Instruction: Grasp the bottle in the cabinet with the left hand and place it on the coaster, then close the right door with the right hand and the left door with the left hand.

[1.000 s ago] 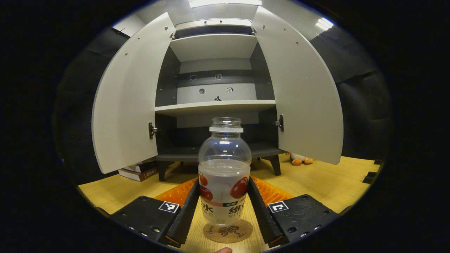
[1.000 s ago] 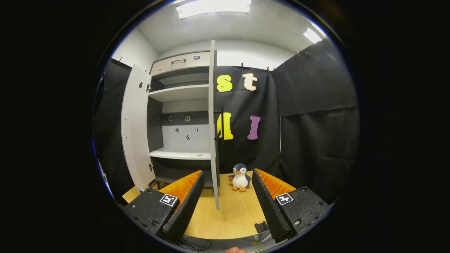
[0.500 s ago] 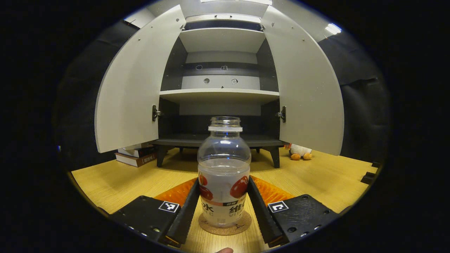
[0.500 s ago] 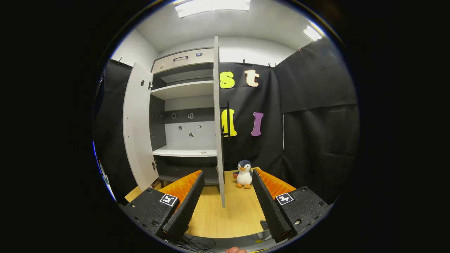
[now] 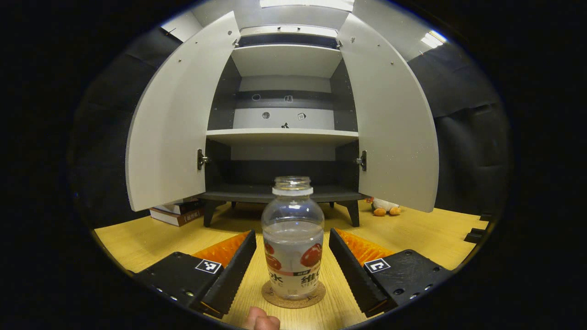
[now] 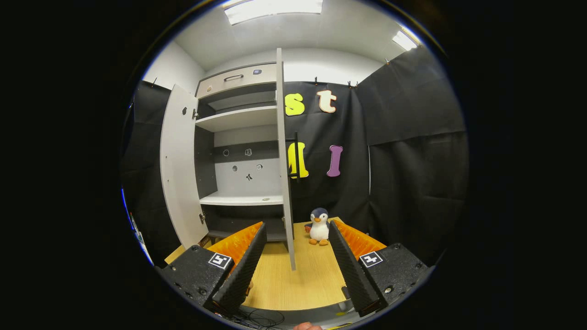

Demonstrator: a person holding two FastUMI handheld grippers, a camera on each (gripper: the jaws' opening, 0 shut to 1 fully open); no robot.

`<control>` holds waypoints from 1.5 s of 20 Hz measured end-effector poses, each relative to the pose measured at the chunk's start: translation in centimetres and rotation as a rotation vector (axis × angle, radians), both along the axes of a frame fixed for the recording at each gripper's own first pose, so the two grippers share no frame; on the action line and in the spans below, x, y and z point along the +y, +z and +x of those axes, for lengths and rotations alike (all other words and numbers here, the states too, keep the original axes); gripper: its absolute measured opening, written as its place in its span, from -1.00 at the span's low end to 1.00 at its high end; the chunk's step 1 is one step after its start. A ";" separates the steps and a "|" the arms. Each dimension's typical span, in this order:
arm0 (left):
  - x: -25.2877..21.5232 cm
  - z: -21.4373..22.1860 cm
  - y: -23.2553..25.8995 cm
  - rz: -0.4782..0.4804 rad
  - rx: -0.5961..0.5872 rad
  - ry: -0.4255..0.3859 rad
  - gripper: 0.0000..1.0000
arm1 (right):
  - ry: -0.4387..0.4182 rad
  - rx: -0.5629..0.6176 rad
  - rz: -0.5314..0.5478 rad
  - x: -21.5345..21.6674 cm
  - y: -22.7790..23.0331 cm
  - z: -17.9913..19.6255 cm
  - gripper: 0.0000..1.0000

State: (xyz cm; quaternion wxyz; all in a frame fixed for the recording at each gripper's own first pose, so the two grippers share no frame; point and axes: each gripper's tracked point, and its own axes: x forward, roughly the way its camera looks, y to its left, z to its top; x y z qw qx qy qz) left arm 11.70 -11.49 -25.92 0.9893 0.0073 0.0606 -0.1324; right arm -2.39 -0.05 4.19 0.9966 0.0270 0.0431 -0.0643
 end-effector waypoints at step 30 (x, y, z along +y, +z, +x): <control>7.2 -8.0 23.6 -0.059 -0.065 0.055 0.90 | 0.173 -0.143 0.113 -0.3 -1.8 3.7 0.64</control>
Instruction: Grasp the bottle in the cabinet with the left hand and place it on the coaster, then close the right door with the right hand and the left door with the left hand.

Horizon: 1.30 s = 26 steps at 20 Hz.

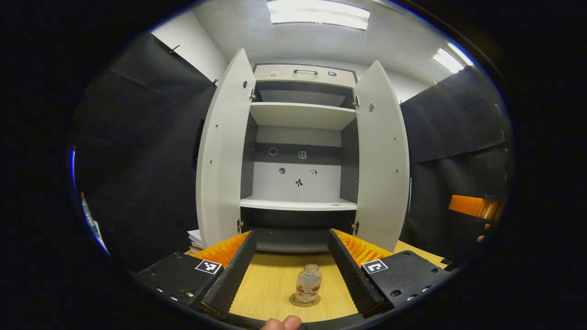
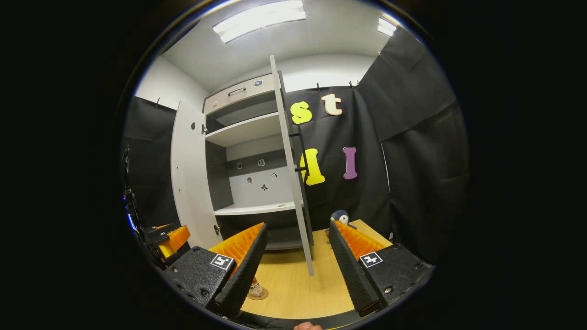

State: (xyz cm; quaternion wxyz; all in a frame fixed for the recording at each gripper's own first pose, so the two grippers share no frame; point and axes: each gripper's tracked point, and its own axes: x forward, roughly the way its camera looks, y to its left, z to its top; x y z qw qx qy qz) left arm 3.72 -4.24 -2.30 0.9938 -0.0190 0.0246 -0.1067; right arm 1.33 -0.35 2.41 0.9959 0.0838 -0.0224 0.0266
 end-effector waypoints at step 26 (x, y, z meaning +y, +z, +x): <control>4.3 -1.7 -2.9 0.018 0.035 0.162 0.90 | 0.094 -0.008 -0.015 -4.6 12.0 20.4 0.63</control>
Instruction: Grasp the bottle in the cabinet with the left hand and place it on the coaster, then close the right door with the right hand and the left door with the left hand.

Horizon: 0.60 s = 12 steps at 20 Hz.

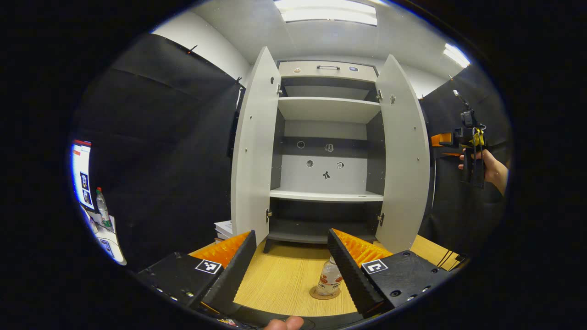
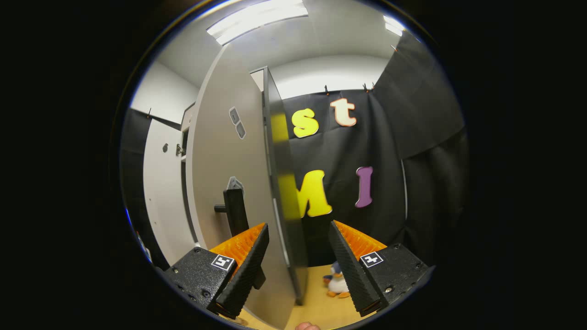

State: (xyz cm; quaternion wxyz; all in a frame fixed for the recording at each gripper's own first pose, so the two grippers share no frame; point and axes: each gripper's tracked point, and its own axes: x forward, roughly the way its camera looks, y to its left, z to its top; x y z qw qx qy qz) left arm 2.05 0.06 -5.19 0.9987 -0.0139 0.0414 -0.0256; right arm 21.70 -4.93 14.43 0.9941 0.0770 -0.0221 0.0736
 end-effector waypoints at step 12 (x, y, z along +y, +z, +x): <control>4.6 -1.5 0.3 0.027 -0.008 0.090 0.99 | 0.117 -0.009 -0.080 10.2 -0.1 1.8 0.63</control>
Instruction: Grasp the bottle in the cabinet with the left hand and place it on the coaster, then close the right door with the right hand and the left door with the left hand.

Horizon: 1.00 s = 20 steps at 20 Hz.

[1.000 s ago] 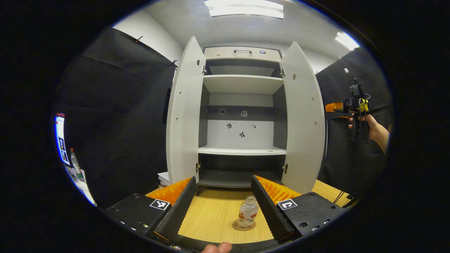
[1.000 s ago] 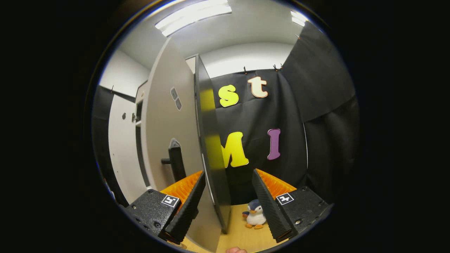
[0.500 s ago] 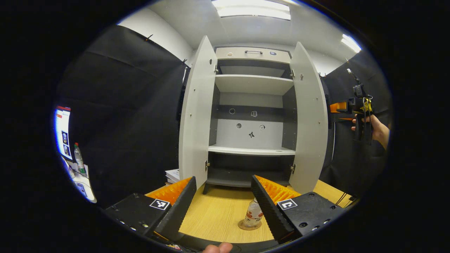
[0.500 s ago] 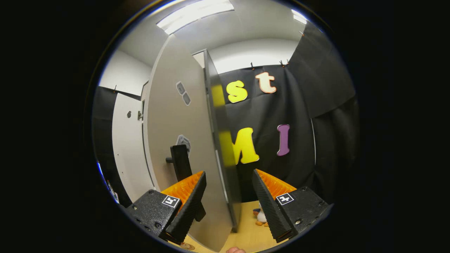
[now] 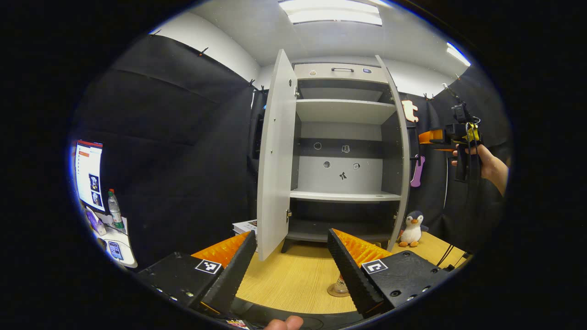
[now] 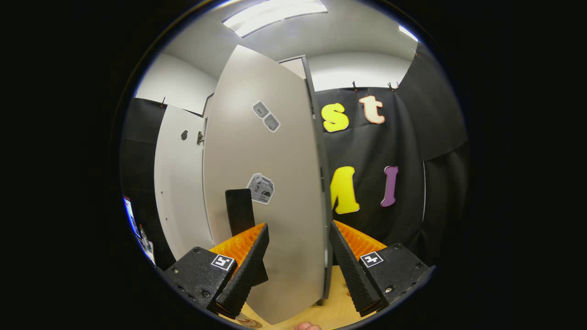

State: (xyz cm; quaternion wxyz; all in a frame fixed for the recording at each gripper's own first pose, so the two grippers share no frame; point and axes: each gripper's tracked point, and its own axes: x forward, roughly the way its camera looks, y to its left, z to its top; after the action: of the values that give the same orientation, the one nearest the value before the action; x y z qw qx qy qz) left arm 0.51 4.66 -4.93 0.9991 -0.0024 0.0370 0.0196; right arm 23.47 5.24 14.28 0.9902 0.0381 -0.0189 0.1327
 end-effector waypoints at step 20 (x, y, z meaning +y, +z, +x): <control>-3.1 -0.1 -0.2 -0.044 0.029 -0.083 0.97 | 0.017 -0.103 -0.043 3.2 -2.2 -13.1 0.64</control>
State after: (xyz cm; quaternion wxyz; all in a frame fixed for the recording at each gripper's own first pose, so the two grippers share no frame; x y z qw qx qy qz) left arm 0.42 1.53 -5.13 0.9981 -0.0225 0.0519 -0.0224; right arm 10.36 8.44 12.09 0.9874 0.0098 -0.0666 0.1433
